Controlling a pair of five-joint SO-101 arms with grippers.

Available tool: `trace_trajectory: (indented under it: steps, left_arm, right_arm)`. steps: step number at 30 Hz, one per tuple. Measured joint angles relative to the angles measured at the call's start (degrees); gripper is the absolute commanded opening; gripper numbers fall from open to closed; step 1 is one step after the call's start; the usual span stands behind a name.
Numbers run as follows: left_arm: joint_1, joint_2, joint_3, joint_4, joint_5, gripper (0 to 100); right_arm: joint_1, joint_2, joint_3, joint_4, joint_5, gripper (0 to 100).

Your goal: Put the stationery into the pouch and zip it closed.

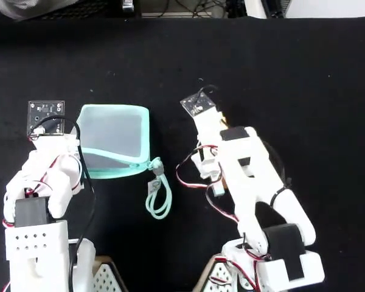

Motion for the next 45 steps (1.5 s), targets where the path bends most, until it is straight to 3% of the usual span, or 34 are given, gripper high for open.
trace_trajectory:
  steps: [12, 17, 34, 39, 45]
  left_arm:
    - [0.00, 0.00, 0.26, 0.00, 0.00, 3]
    - [0.00, 0.00, 0.26, 0.00, 0.00, 3]
    - [0.00, 0.00, 0.26, 0.00, 0.00, 3]
    - [0.00, 0.00, 0.26, 0.00, 0.00, 3]
    - [0.00, 0.00, 0.26, -0.18, 0.00, 3]
  right_arm:
    - [0.00, -4.48, -0.53, 0.00, 1.85, 20.4]
    - [-3.43, -5.80, -4.48, -0.18, -3.52, 20.4]
    - [-5.01, 16.35, -10.46, -6.15, -4.48, 20.1]
    - [-4.84, 20.13, -12.75, -6.15, -4.57, 0.5]
    - [-4.84, 17.85, -10.73, -6.59, -4.57, 1.2]
